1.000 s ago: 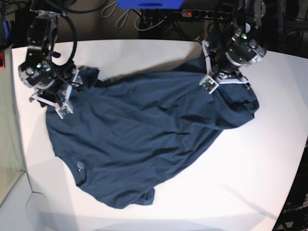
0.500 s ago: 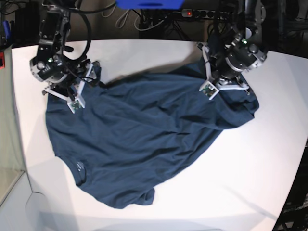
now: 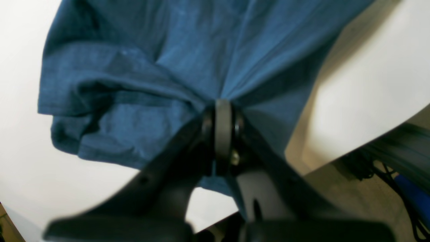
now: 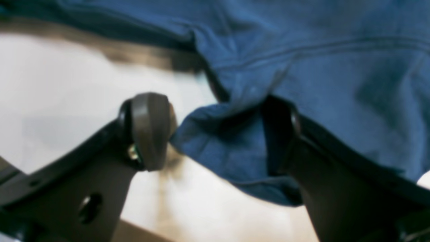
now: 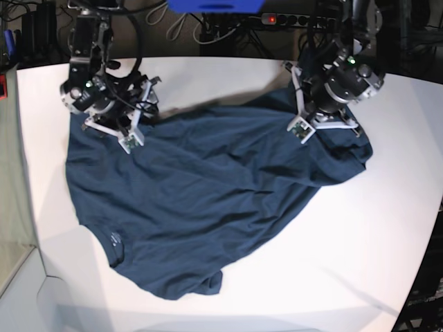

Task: Layout the t-shirt on the table in an organized manner, then fold the t-shirt properly
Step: 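Grasp the shirt edges with both grippers at opposite corners, then lift the navy shirt high with both grippers and shake it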

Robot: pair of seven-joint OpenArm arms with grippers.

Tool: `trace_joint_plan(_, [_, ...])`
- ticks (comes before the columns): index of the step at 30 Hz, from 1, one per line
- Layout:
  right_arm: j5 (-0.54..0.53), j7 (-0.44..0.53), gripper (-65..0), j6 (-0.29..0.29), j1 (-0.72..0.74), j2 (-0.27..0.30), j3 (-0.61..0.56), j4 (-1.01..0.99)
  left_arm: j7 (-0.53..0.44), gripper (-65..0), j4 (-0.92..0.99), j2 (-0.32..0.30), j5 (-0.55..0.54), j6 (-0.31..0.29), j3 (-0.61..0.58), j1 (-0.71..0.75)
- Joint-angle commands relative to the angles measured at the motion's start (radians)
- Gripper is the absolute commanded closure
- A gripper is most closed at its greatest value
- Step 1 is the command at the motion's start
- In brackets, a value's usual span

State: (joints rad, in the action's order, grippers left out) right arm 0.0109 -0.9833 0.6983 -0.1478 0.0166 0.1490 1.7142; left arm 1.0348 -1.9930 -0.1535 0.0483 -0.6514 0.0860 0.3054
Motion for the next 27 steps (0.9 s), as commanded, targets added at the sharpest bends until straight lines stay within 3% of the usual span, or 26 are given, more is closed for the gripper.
trace_joint_plan(1, [-0.004, 0.007, -44.1, 0.0, 0.02, 0.006, 0.002, -0.001, -0.015, -0.5, -0.015, -0.007, -0.003, -0.001, 0.004, -0.004])
trace_joint_plan(5, [-0.004, 0.007, -42.8, 0.0, 0.032, 0.03, 0.002, -0.015, -0.017, -0.5, -0.015, -0.008, -0.003, -0.001, 0.004, -0.004])
trace_joint_plan(7, [-0.006, 0.007, -37.9, 0.0, 0.034, 0.033, 0.002, -0.007, -0.018, -0.5, -0.015, -0.008, -0.003, -0.001, 0.004, -0.004])
trace_joint_plan(9, [-0.006, 0.007, -29.1, 0.0, 0.037, 0.038, 0.002, -0.007, -0.018, -0.5, -0.016, -0.008, -0.003, -0.001, 0.005, -0.004])
trace_joint_plan(13, [-0.006, 0.007, -2.7, 0.0, 0.044, 0.061, -0.006, 0.0, -0.018, -0.5, -0.016, -0.008, -0.008, -0.001, 0.005, -0.038])
trace_joint_plan(14, [-0.004, 0.005, 0.0, 0.0, 0.057, 0.062, -0.006, 0.016, -0.018, -0.5, -0.018, -0.01, -0.006, -0.001, 0.005, -0.048])
trace_joint_plan(20, [-0.004, 0.002, 0.0, 0.0, 0.103, 0.093, -0.007, 0.171, -0.018, -0.5, -0.015, -0.041, -0.011, -0.001, -0.004, -0.193])
trace_joint_plan(27, [-0.004, -0.004, 0.0, 0.0, 0.267, 0.115, 0.001, 0.274, -0.02, -0.5, 0.028, -0.082, -0.012, -0.001, -0.007, -0.41])
